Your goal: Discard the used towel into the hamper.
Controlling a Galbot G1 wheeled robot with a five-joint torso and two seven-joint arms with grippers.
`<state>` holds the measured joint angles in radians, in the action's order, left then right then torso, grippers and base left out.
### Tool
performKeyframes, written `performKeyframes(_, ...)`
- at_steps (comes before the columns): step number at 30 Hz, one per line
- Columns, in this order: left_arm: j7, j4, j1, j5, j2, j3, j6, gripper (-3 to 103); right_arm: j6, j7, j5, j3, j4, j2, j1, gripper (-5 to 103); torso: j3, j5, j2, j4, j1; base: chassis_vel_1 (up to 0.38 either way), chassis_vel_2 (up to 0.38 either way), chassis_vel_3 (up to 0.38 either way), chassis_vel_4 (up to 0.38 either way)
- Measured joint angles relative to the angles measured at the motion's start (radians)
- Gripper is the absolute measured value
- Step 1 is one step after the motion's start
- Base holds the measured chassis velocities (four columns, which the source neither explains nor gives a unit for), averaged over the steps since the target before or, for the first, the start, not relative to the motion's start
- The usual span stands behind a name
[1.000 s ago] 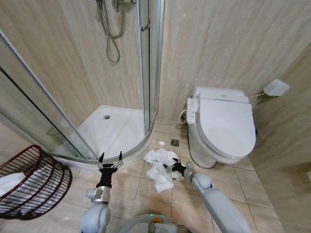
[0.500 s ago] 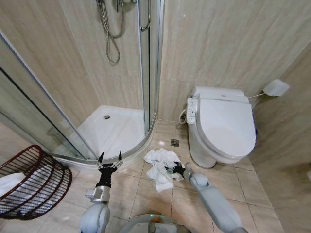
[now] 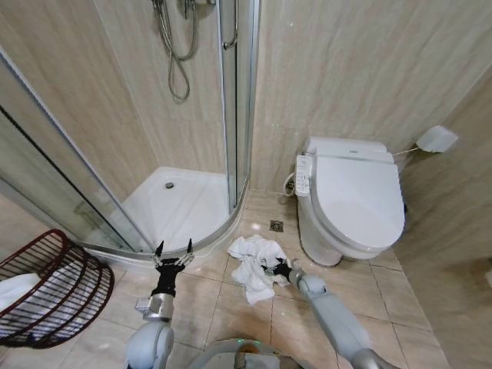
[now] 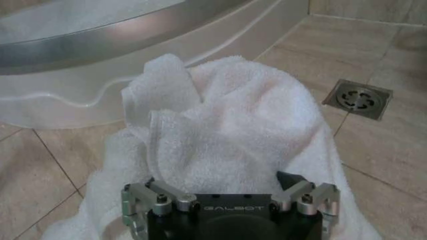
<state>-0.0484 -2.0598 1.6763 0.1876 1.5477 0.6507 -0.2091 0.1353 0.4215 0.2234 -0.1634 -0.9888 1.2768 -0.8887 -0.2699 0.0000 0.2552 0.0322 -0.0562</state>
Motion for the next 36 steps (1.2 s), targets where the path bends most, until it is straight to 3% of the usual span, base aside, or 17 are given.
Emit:
performKeyframes(2,0.000,0.001,-0.001,0.000,0.000,0.000,0.000,100,-0.003,0.001,0.000,0.000,0.001,-0.001,0.000,100,0.000,0.0000,0.000,0.0000,0.000,0.000,0.000,0.000,0.000)
performKeyframes(12,0.000,0.011,-0.009,0.003,-0.006,-0.001,0.000,100,-0.024,0.002,0.001,-0.002,0.001,0.008,-0.001,68,0.000,0.0000,0.000,0.0000,0.000,0.000,0.000,0.000,0.000)
performKeyframes(14,0.000,0.011,-0.009,0.005,-0.007,0.000,0.000,100,-0.026,0.001,0.000,-0.003,0.002,0.010,-0.001,68,0.000,0.0000,0.000,0.0000,0.000,0.000,0.000,0.000,0.000)
performKeyframes(15,0.000,0.012,-0.009,0.006,-0.009,0.001,0.000,100,-0.028,0.001,-0.002,-0.005,0.005,0.013,-0.001,60,0.000,0.0000,0.000,0.0000,0.000,0.000,0.000,0.000,0.000)
performKeyframes(17,0.000,0.013,-0.010,0.007,-0.009,0.002,0.000,100,-0.031,0.002,-0.005,-0.007,0.008,0.014,-0.001,60,0.000,0.0000,0.000,0.0000,0.000,0.000,0.000,0.000,0.000)
performKeyframes(23,-0.002,0.018,-0.019,0.008,-0.010,0.002,-0.001,100,-0.044,0.009,-0.017,-0.022,0.026,0.020,-0.001,40,0.000,0.0000,0.000,0.0000,0.000,0.000,0.000,0.000,0.000)
performKeyframes(25,-0.002,0.019,-0.020,0.008,-0.010,0.002,-0.001,100,-0.047,0.010,-0.017,-0.025,0.028,0.020,-0.001,40,0.000,0.0000,0.000,0.0000,0.000,0.000,0.000,0.000,0.000)
performKeyframes(29,-0.004,0.019,-0.026,0.009,-0.011,0.000,0.001,100,-0.055,0.011,-0.017,-0.036,0.033,0.022,-0.001,24,0.000,0.0001,0.000,0.0000,0.000,0.000,0.000,0.000,0.000)
performKeyframes(36,-0.005,0.024,-0.032,0.009,-0.009,-0.006,0.002,100,-0.085,-0.006,-0.030,-0.044,0.035,0.023,-0.006,10,0.000,0.0001,0.000,0.0000,0.000,0.000,0.000,0.000,0.000)
